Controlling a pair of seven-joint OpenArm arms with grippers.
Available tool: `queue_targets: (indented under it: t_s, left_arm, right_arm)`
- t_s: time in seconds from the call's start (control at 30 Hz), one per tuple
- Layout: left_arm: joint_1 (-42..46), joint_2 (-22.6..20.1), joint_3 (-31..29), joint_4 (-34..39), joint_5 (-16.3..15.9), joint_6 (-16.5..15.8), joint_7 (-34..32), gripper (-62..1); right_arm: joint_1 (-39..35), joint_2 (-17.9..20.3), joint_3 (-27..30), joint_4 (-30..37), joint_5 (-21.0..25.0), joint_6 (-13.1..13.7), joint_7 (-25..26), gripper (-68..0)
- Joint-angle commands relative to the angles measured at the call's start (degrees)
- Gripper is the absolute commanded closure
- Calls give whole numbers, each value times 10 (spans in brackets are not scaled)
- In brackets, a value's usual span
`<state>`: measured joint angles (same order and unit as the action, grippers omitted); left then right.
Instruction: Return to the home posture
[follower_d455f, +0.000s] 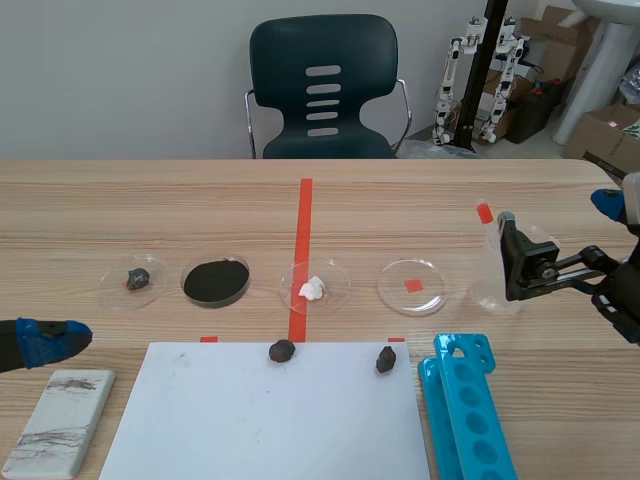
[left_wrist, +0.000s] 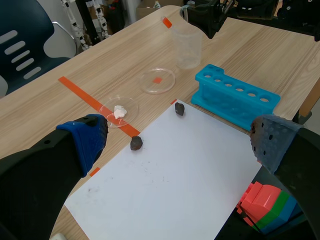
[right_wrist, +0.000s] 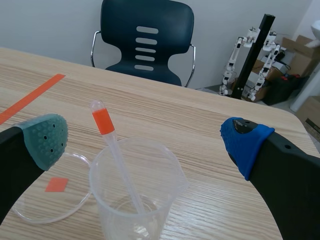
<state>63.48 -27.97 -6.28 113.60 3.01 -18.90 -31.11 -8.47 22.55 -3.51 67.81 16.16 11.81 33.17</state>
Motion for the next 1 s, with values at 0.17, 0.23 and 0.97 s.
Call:
queue_targets:
  t_s: [0.17,0.23,0.97]
  left_arm:
    - [1,2,2,7,-6,1,-8,-598]
    - [1,2,2,7,-6,1,-8,-598]
    - [1,2,2,7,-6,1,-8,-598]
  right_arm:
    - [7,10,1,8,8,0,9,-647]
    - [7,11,1,8,8,0,9,-647]
    - [-243,40,24,264,14,-63,9,-647]
